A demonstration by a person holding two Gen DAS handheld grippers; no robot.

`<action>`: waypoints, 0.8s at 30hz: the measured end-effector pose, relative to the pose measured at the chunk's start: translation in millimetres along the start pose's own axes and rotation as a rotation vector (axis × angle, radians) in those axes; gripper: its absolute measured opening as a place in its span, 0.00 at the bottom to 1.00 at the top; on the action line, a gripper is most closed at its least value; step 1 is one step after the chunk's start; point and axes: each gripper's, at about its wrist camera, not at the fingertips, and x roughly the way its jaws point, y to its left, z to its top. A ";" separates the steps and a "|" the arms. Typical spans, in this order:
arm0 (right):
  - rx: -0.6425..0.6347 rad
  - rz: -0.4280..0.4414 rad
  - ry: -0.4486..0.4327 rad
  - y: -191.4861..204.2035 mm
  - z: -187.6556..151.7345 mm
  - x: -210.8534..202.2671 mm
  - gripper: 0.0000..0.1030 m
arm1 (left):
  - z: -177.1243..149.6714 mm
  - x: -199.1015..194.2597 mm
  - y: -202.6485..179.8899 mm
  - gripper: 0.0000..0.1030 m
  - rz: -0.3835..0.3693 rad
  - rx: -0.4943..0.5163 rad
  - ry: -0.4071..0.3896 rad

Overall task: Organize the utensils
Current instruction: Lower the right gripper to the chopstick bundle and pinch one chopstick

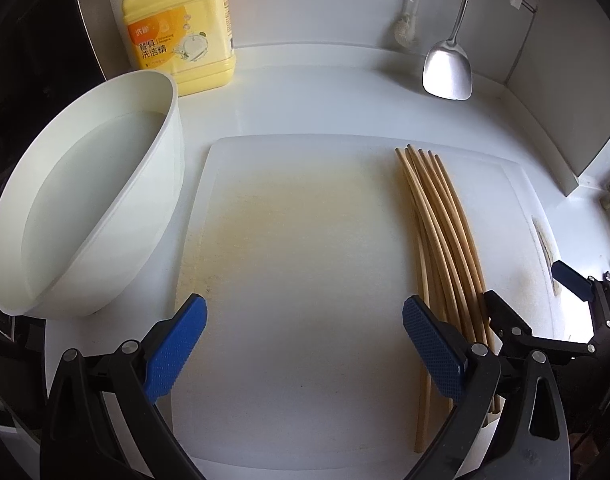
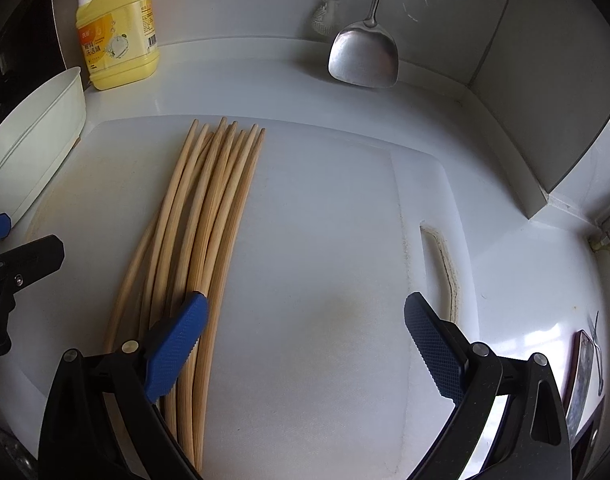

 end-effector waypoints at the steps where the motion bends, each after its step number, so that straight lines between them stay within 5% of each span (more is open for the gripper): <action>1: 0.006 0.001 -0.001 -1.0 0.4 1.5 0.91 | 0.1 0.8 -0.6 0.94 -0.002 -0.001 0.001; 7: 0.007 -0.028 -0.019 -9.7 1.7 9.4 0.91 | -0.9 7.6 -10.4 0.94 -0.005 0.023 0.009; 24: 0.102 0.062 -0.034 -45.9 -10.7 13.8 0.91 | -5.0 26.8 -33.9 0.94 -0.019 0.061 0.015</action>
